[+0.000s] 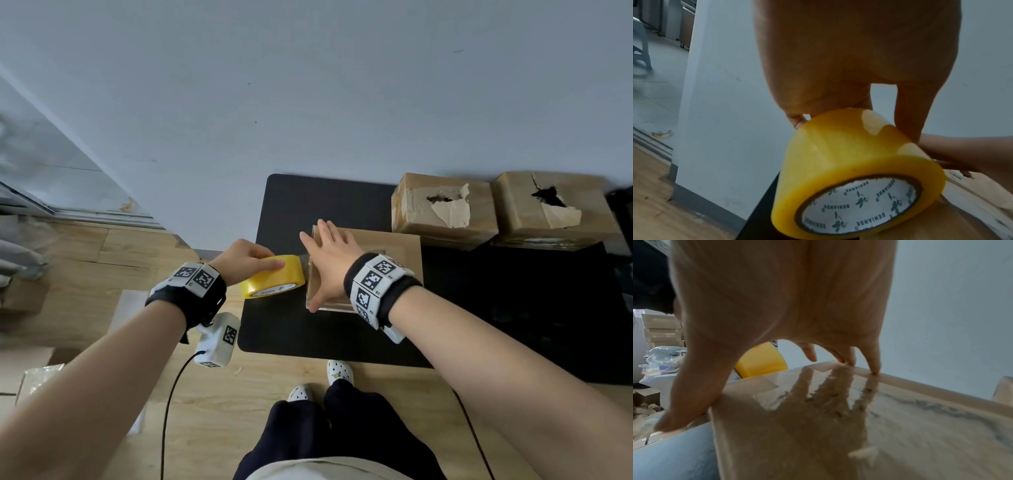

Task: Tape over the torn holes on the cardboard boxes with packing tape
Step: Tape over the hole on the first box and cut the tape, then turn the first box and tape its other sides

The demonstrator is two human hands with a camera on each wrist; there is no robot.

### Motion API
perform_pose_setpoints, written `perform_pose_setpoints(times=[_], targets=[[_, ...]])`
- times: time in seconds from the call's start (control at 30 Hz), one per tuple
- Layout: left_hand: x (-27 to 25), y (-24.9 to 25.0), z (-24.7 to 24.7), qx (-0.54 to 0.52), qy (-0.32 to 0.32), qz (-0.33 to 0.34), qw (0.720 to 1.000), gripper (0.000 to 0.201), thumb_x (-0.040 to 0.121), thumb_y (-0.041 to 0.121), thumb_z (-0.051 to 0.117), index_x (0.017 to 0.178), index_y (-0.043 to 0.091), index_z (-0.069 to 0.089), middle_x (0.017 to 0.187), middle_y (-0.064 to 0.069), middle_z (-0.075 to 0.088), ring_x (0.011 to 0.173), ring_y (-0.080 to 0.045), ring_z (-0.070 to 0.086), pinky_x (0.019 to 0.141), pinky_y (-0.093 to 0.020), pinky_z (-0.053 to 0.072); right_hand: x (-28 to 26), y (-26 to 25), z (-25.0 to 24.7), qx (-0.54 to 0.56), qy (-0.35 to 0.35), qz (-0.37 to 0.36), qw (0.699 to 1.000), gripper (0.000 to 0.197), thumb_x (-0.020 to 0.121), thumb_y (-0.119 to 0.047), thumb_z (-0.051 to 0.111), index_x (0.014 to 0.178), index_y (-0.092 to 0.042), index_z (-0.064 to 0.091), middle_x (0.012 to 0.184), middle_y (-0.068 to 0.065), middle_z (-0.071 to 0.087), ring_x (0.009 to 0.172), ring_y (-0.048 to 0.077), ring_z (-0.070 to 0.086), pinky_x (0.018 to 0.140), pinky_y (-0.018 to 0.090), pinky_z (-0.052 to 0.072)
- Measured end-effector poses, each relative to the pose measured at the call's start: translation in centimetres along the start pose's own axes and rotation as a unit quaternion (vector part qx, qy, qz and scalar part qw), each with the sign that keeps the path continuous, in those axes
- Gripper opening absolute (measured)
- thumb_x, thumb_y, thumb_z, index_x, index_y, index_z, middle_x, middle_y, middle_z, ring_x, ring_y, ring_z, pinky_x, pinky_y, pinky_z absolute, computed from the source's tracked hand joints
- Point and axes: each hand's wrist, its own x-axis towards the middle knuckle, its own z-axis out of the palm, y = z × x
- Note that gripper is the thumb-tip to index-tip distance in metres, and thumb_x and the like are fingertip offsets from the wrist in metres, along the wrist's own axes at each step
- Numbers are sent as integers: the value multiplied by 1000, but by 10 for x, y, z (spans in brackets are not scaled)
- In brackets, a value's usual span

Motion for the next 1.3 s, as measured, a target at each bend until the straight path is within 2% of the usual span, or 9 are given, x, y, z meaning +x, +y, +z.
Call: perform_pose_setpoints(times=[0.17,0.37,0.47,0.63,0.73,0.93,1.07,1.17,1.3], targets=[[-11,8,-20,51,9,14,999,28,84,44,61,93,20,71,86,2,65,87,-16,58,73,-23,43,-4,-8,-15,-33,17,-16,999,122,54,-68,77,148,-15,19,152,16,11,142,34,10,112,59,21],[-33,49,-80,97,76,46,991,35,77,49,68,60,18,66,60,2,55,59,-11,49,57,-22,38,-19,-7,-46,89,114,-60,988,119,54,-68,77,146,-19,19,152,11,7,143,32,8,115,49,21],[-44,78,-103,116,88,68,987,40,73,51,69,62,13,64,59,2,49,59,-12,45,57,-23,35,-26,1,-56,192,161,-83,964,119,55,-59,82,147,-20,16,154,4,-3,143,27,9,117,38,21],[-50,120,-107,102,43,106,988,37,63,36,52,80,7,67,75,-2,57,76,-17,50,70,-28,38,-36,27,-46,302,199,-85,928,117,53,-53,87,145,-25,20,152,-14,-8,136,19,33,112,32,31],[-45,142,-96,103,28,132,985,34,66,40,54,79,10,67,74,-1,57,73,-14,50,70,-27,37,-48,49,-35,337,196,-95,916,116,55,-48,88,145,-28,19,152,-19,-14,140,12,25,112,27,26],[-30,176,-56,117,6,168,979,36,85,49,59,74,15,63,66,8,52,64,-8,48,62,-21,36,-80,90,-21,312,204,-116,921,119,55,-47,88,147,-34,14,151,-29,-18,140,-3,-22,116,30,2],[-27,190,-32,108,-8,183,977,35,86,51,56,65,23,56,63,9,51,61,-7,49,60,-19,37,-88,99,-16,383,185,-107,899,112,61,-40,88,147,-39,17,126,-52,-5,139,-4,-15,117,30,5],[-31,189,-27,42,-72,189,978,31,79,47,58,61,21,56,58,11,49,59,-7,46,63,-20,35,-90,111,-6,376,188,-101,902,99,62,-43,87,142,-43,28,129,-51,3,145,4,2,119,37,15],[-30,186,-30,35,-86,214,972,36,74,45,62,56,15,54,58,4,41,58,-10,40,61,-23,29,-92,122,1,348,192,-103,912,101,63,-47,84,146,-37,27,137,-47,0,139,-10,-10,117,28,5]])
